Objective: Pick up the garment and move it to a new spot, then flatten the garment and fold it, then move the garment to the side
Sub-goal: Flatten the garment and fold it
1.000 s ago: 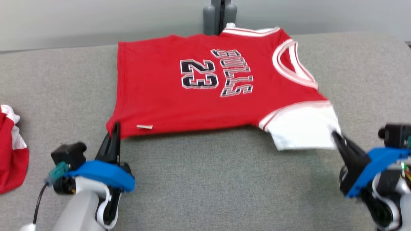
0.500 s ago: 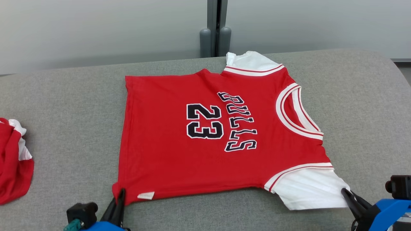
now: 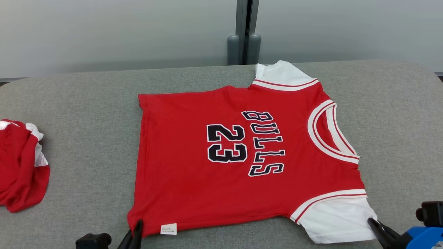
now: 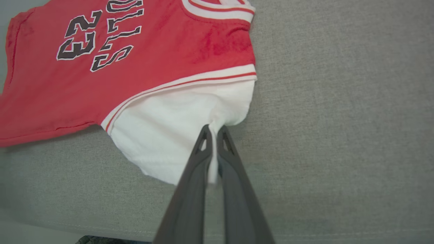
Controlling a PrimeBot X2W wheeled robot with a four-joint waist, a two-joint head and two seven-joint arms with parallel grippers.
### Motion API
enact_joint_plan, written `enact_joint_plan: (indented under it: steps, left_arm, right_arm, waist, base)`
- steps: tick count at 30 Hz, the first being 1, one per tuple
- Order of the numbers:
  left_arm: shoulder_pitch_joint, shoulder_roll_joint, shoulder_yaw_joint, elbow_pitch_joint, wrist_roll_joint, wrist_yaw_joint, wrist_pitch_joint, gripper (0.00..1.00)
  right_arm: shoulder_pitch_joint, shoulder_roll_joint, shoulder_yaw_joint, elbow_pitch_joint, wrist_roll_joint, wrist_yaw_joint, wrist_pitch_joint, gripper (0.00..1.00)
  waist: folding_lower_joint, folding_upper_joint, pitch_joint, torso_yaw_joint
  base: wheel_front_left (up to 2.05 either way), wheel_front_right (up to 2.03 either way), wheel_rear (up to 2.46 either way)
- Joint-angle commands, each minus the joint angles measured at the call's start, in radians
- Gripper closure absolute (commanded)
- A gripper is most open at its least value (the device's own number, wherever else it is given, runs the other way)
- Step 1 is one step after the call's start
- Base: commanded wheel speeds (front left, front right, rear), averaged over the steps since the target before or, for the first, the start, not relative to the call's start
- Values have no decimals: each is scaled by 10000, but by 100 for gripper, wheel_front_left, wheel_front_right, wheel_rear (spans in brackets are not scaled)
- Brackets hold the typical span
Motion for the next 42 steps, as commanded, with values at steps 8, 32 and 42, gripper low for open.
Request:
enact_joint_plan:
  steps: [8, 32, 42]
  left_arm:
    - [-976, 116, -302, -762, -35, -351, 696, 100]
    - [-4370, -676, 257, 1698, -132, -411, 52, 100]
    - [-4637, -873, 83, 2363, -133, -504, -220, 100]
  right_arm:
    - [-1262, -14, -55, -602, -333, 1, -424, 100]
    - [-5815, -275, 467, 2170, -537, 1, -820, 100]
    - [-6858, -567, 973, 3447, -359, 1, -1494, 93]
  waist:
    - [0, 0, 75, -45]
    - [0, 0, 1798, 99]
    - [0, 0, 1909, 339]
  base:
    - [0, 0, 0]
    - [0, 0, 0]
    - [0, 0, 0]
